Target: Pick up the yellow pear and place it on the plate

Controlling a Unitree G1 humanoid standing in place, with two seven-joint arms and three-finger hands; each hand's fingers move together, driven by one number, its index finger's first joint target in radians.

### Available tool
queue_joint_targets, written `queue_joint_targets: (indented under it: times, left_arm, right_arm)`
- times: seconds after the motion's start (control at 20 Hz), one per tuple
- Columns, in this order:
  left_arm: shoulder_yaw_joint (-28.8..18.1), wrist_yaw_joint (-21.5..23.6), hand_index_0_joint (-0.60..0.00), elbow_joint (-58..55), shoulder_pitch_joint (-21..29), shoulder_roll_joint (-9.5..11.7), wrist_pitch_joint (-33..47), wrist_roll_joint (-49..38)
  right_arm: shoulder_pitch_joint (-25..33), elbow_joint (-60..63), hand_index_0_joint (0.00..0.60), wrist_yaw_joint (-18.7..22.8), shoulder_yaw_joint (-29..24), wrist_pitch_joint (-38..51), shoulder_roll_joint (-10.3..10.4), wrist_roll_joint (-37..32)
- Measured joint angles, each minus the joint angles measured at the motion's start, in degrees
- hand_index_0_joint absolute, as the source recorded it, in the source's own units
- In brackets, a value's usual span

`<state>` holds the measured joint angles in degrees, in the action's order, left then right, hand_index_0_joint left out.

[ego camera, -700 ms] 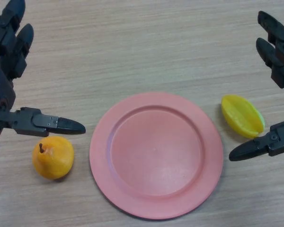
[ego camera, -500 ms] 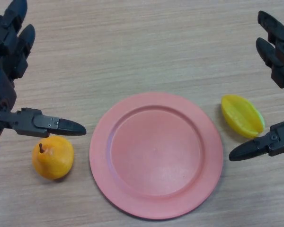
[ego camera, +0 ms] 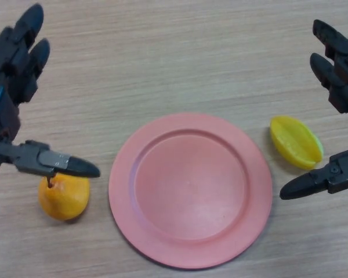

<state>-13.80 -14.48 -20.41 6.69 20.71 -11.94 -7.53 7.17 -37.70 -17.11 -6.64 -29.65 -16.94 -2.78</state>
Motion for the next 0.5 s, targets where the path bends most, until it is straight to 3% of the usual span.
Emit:
queue_joint_targets:
  times: [0.2,0.3,0.5]
  left_arm:
    - [-3.1,-2.3,0.0,6.2,-2.4,0.3,5.3,1.5]
    - [-3.2,-6.2,0.0,6.9,-4.8,0.4,6.7,2.1]
    - [-5.9,-7.9,0.0,10.8,-7.0,0.1,15.2,2.4]
  right_arm:
    - [0.1,0.7,0.0,0.4,0.1,0.0,0.0,0.1]
    - [0.1,2.1,0.0,0.4,0.2,0.1,0.0,0.1]
    - [0.1,2.3,0.0,0.4,1.2,0.1,0.0,0.2]
